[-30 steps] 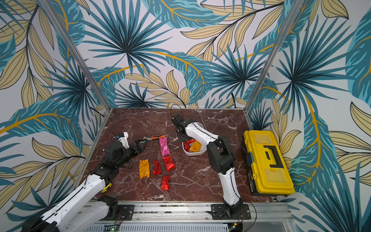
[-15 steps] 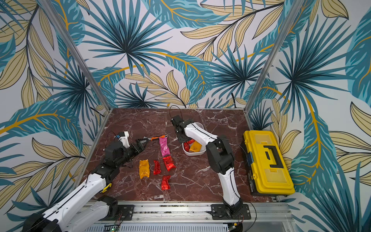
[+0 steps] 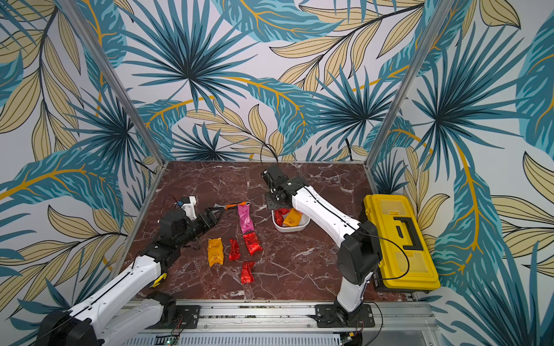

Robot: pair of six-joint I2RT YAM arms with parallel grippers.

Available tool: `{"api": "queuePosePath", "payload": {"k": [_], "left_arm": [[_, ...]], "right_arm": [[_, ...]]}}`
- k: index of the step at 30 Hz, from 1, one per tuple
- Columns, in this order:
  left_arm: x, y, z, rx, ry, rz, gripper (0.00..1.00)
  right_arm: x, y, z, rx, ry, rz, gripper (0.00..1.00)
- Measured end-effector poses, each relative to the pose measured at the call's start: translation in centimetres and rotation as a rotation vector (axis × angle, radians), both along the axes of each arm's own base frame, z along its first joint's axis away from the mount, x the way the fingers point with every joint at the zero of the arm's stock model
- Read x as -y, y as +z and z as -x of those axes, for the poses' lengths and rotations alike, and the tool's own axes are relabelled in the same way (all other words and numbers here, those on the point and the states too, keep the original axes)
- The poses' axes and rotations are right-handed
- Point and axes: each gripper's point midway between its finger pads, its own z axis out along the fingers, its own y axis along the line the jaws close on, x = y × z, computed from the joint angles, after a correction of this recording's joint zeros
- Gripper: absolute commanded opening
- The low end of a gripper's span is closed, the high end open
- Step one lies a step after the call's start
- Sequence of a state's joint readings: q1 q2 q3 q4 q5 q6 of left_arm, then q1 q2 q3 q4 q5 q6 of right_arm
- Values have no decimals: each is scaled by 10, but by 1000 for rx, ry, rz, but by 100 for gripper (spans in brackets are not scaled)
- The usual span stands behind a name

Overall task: Take the tea bags out of the storage box
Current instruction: Pick up the tea bag from the storage box, then place the tea bag at the center of the board.

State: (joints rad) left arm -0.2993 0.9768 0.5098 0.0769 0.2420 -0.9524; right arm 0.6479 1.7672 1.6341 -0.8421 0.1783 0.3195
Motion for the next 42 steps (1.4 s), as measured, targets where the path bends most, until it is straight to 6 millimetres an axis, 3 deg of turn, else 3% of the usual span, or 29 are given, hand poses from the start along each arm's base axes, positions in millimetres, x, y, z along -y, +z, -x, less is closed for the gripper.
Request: {"api": "queuePosePath", "payload": {"k": [5, 8, 12, 14, 18, 22, 24, 28, 31, 35, 37, 42], "left_arm": [[-16, -15, 4, -71, 87, -34, 81], [-32, -18, 10, -103, 171, -54, 81], [-54, -12, 21, -104, 277, -59, 81], [-61, -9, 26, -105, 312, -60, 80], [-70, -11, 37, -121, 343, -66, 80], [-72, -21, 44, -150, 346, -72, 80], [-72, -23, 46, -159, 345, -78, 81], [-73, -25, 47, -160, 334, -106, 80], [-73, -26, 48, -159, 317, -136, 81], [-65, -15, 46, -133, 250, -170, 81], [-59, 1, 43, -98, 207, -180, 81], [-36, 47, 30, -4, 79, -178, 80]], "right_arm": [[-57, -6, 33, -62, 94, -91, 0], [-100, -14, 47, -93, 146, -144, 0], [-155, -35, 57, -133, 188, -200, 0], [-173, -47, 56, -152, 183, -216, 0], [-191, -78, 42, -172, 121, -216, 0], [-196, -105, 28, -169, 42, -192, 0], [-197, -115, 23, -163, 14, -176, 11], [-204, -128, 18, -151, -1, -160, 22], [-210, -124, 19, -141, 4, -170, 30], [-212, -102, 21, -102, 12, -202, 32], [-205, -78, 25, -68, 12, -229, 32], [-169, 7, 36, 66, 0, -341, 32]]}}
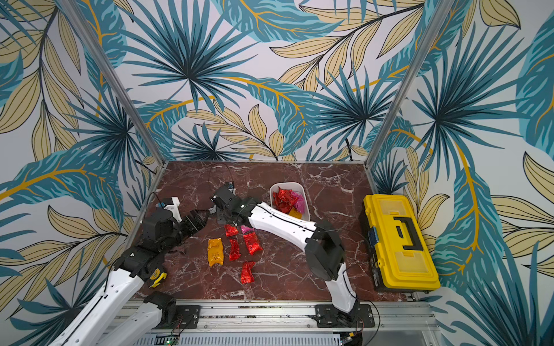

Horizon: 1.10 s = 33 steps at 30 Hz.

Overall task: Take the tea bags out of the storage box
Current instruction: Place the tea bag at the center of the board, then move the storage box to the center of the board.

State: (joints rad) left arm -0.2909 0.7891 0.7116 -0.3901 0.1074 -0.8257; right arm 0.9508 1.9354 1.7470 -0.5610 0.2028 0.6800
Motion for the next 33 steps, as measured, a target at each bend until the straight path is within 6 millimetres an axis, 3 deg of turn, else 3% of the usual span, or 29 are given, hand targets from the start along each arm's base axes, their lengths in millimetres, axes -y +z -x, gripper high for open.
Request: {"api": "queuePosePath", "payload": {"k": [2, 4, 12, 18, 21, 26, 33], "left_arm": [[11, 8, -4, 6, -52, 2, 80], [24, 7, -7, -3, -104, -8, 80], [106, -7, -12, -46, -329, -61, 79], [182, -37, -25, -107, -455, -79, 78], [212, -52, -35, -145, -488, -91, 74], [237, -71, -59, -181, -478, -91, 70], [260, -72, -90, -186, -427, -46, 70]], "right_arm": [[22, 22, 2, 42, -29, -33, 32], [48, 26, 2, 62, -70, -30, 33], [162, -42, 13, -33, -242, 112, 33], [252, -45, 13, -55, -421, 79, 44], [284, -43, 12, -65, -475, 51, 48], [312, -55, -2, -122, -469, 69, 48], [325, -93, -34, -233, -400, 135, 48]]}}
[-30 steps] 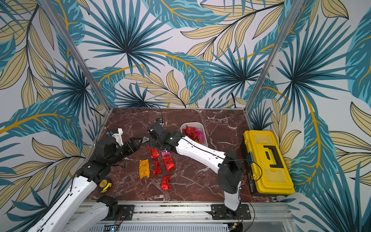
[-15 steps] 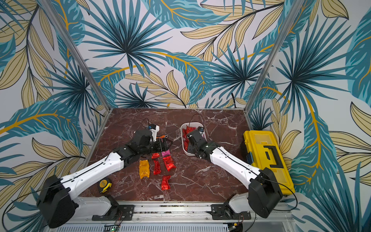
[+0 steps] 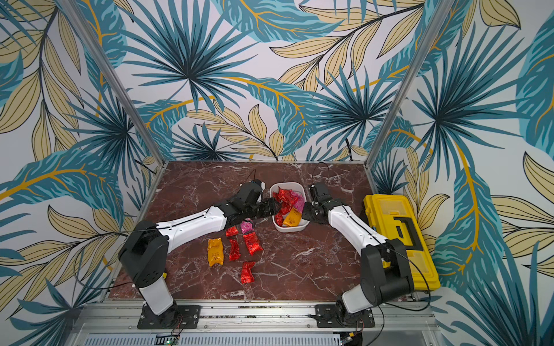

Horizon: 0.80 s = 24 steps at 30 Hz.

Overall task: Take the tea bags out of the storage box
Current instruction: Move the storage box to the center of the board.

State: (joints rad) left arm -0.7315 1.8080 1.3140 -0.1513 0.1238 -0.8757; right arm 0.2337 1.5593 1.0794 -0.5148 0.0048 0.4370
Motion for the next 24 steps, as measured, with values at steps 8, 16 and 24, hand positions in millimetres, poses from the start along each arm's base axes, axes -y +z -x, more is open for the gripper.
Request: {"api": "queuePosePath", "payload": {"k": [8, 16, 24], "left_arm": [[31, -11, -37, -37, 73, 79, 70], [38, -35, -60, -95, 163, 53, 65], [43, -43, -70, -128, 216, 54, 55]], "right_arm": [[-7, -19, -20, -45, 70, 18, 43], [-3, -36, -20, -82, 78, 53, 27], [2, -36, -1, -76, 75, 54, 16]]}}
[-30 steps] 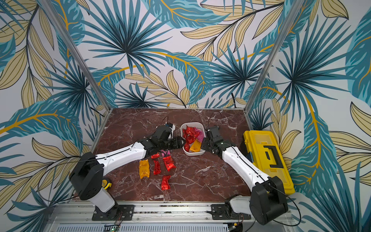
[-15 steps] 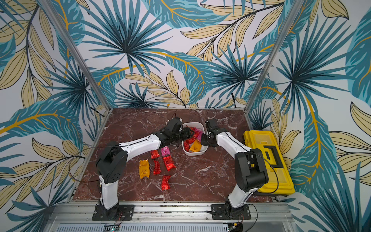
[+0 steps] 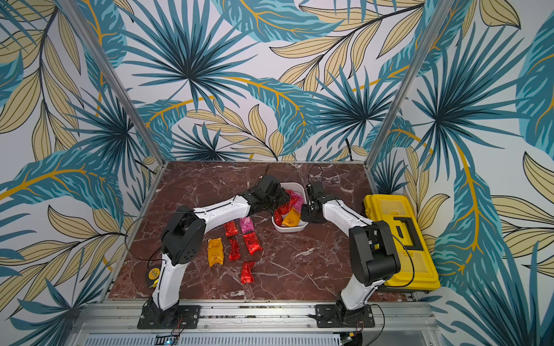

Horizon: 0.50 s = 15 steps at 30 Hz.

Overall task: Take the tea bags out of the storage box
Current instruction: Move the storage box to the center of the board.

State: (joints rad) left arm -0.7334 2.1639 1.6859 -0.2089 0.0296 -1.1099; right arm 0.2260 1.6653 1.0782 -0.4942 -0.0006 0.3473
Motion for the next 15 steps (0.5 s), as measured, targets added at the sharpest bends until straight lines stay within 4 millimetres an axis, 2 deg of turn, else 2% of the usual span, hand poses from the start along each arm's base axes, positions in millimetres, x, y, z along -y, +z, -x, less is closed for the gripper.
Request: {"api": "queuePosePath", "payload": {"k": [9, 15], "left_arm": [[27, -26, 1, -42, -12, 2, 49], [40, -31, 6, -55, -26, 8, 40]], "right_arm": [[9, -2, 33, -6, -10, 2, 13], [10, -2, 40, -5, -17, -2, 13]]}}
